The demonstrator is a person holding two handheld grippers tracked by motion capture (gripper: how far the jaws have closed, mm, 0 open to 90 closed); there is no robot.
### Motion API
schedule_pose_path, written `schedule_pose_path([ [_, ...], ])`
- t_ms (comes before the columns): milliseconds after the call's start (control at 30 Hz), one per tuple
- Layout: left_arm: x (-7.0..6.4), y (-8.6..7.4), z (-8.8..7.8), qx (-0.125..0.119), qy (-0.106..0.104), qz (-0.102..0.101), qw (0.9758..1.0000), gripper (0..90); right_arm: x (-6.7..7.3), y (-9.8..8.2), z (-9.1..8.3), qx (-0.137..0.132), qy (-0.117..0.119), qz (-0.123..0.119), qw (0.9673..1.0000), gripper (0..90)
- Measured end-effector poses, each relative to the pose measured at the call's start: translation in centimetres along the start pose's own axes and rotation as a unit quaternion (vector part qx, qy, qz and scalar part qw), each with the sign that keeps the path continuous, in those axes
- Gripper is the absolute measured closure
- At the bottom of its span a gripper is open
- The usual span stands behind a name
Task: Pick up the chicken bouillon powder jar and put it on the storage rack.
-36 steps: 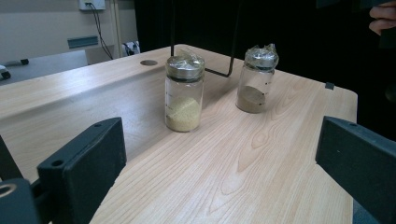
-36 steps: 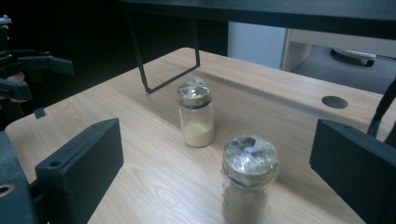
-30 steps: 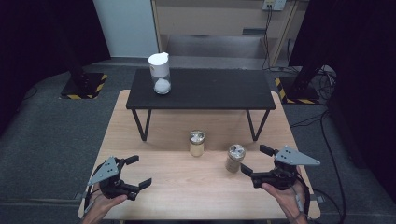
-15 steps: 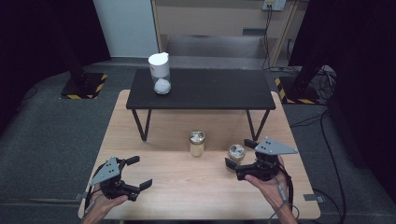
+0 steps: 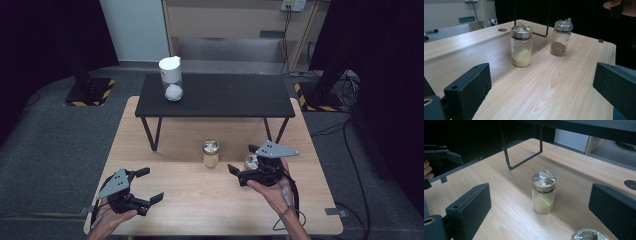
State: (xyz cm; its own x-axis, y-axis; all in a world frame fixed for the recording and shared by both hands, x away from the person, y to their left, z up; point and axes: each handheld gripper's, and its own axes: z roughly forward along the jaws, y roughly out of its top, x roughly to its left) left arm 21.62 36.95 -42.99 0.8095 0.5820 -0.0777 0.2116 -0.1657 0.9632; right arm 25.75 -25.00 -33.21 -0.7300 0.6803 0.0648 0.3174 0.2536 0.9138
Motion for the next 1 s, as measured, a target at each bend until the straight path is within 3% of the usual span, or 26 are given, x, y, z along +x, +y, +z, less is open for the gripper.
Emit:
schedule_pose_path([
  [1000,0.0,0.1,0.1,0.004,-0.004,0.002,1.0,1.0,0.5,2.3,6.1,0.043,-0.004,-0.008,0.9991,6.3],
])
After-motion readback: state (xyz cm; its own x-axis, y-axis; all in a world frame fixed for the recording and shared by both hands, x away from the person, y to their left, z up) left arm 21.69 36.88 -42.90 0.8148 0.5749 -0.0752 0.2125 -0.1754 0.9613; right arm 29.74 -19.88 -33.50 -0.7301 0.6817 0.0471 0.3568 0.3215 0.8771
